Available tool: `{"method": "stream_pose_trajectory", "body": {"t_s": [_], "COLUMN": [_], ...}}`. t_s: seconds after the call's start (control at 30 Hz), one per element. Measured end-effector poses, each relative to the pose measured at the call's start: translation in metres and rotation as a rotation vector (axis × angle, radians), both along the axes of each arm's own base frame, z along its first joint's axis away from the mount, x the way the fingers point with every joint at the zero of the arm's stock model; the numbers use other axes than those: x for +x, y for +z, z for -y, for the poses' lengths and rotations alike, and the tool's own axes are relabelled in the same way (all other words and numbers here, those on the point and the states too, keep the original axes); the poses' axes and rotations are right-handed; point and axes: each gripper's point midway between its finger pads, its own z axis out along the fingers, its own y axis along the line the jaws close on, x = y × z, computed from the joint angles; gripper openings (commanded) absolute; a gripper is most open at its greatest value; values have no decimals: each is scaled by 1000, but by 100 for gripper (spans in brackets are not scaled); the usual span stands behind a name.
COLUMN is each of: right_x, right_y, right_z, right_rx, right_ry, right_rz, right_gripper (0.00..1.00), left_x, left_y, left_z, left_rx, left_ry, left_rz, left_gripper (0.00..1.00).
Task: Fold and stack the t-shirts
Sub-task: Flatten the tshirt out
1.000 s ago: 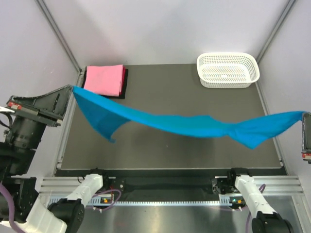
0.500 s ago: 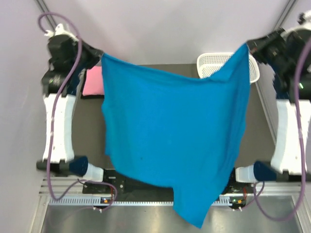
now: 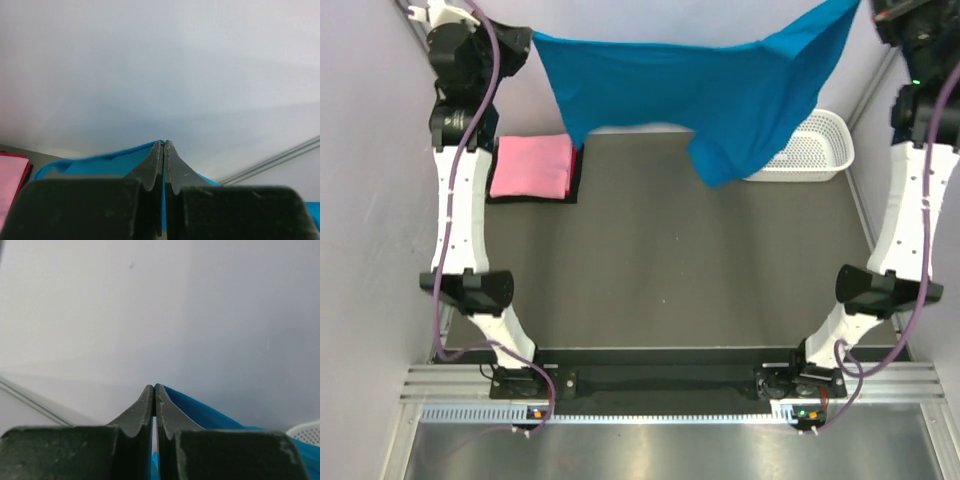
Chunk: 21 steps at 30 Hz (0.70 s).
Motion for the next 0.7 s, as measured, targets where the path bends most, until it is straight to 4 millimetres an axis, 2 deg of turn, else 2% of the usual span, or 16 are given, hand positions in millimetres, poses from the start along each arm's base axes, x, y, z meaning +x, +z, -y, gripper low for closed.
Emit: {"method": "stream_pose_trajectory", "body": {"t_s": [0.1,0.2,0.27,0.33,0.4,0.5,0.57,0.6,0.7], "right_x": [-39,-81,-108,-132,-152,-172,-185,-190,-212], "right_y": [29,45,43,26,-18,-101,-171,-212,-339], "right_z": [18,18,4,-11,-20,-28,-35,-37,-44], "right_rx": [-17,-70,-120,-167,-183,-161,-132,-110,-27], "right_ry": [-17,-7,32,67,91,121,150,163,190], "right_rz": [82,125,128,110,31,-125,-247,-326,-619], "right_gripper": [0,0,0,0,0,0,0,0,0], "left_x": [-40,-82,-111,-139,-159,-176,-181,-184,-193], "left_y": [24,37,35,20,-1,-60,-107,-129,-216], "left_z": [-3,-8,-13,-17,-18,-19,-20,-21,-30], "left_rx": [4,20,34,39,43,64,82,93,134], "left_ry": [8,30,49,62,65,68,77,85,131], "left_rz": [65,114,139,136,125,28,-73,-125,-348], "left_gripper": [0,0,0,0,0,0,0,0,0]}}
